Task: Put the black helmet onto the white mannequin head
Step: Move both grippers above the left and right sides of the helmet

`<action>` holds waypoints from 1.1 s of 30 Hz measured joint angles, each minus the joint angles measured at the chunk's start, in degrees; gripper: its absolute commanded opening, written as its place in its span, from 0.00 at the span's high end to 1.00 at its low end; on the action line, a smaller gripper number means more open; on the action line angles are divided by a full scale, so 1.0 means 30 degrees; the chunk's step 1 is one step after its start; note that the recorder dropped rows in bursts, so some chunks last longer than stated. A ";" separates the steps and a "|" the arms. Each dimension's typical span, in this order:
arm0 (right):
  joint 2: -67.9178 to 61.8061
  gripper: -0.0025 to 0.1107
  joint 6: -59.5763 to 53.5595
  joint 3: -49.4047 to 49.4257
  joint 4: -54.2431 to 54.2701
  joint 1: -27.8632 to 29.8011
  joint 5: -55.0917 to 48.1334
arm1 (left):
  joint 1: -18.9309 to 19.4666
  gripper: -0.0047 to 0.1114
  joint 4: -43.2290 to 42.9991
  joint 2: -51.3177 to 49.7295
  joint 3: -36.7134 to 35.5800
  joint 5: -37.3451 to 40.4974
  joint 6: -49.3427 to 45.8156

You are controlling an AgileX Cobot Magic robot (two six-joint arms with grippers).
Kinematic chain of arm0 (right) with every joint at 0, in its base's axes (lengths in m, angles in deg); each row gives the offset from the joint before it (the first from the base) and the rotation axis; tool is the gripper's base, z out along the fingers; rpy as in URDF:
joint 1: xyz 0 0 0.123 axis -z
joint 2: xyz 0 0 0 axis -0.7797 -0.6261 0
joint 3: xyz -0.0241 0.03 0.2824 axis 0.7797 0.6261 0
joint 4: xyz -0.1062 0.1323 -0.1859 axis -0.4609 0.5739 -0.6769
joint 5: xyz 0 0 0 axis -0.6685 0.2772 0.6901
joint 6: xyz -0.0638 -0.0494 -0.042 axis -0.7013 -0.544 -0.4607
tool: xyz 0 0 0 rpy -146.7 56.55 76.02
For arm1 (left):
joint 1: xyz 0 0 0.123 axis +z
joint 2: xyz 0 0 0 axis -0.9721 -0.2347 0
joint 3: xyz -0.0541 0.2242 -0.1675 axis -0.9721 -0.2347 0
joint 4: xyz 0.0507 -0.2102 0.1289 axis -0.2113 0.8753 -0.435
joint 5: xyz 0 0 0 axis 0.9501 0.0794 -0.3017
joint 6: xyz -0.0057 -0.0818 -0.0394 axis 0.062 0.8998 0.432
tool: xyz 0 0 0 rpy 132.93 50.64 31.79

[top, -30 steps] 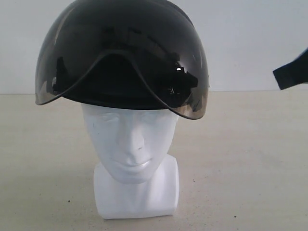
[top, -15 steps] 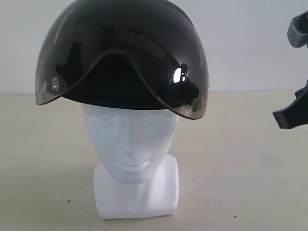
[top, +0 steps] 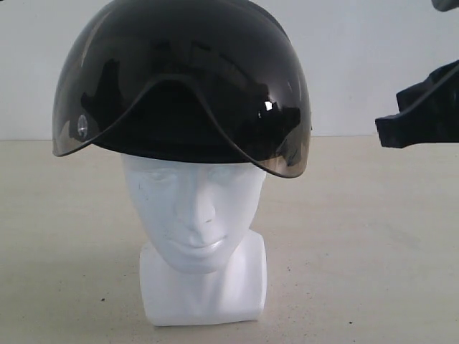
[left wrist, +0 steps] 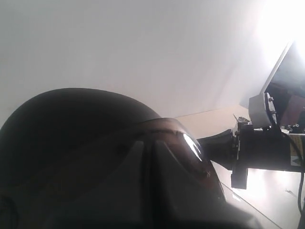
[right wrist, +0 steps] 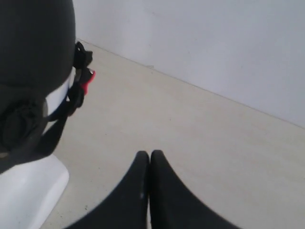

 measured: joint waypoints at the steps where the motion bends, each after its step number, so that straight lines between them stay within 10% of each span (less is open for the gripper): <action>1: 0.0000 0.98 0.0000 0.0000 0.0000 0.0000 0.0269 | 0.0000 0.92 0.0000 0.0000 0.0000 0.0000 0.0000; 9: 0.0653 0.98 -0.1312 0.0000 0.0753 0.0000 0.0166 | 0.0000 0.92 0.0000 0.0000 0.0000 0.0000 0.0000; 20: 0.2002 0.98 -1.5588 -0.0069 1.8749 0.3964 0.0907 | 0.0000 0.92 0.0000 0.0000 0.0000 0.0044 0.0000; 33: 0.2002 0.98 -1.2679 -0.0069 1.7463 0.5517 0.1250 | 0.0000 0.92 0.0000 0.0000 0.0000 0.0044 0.0000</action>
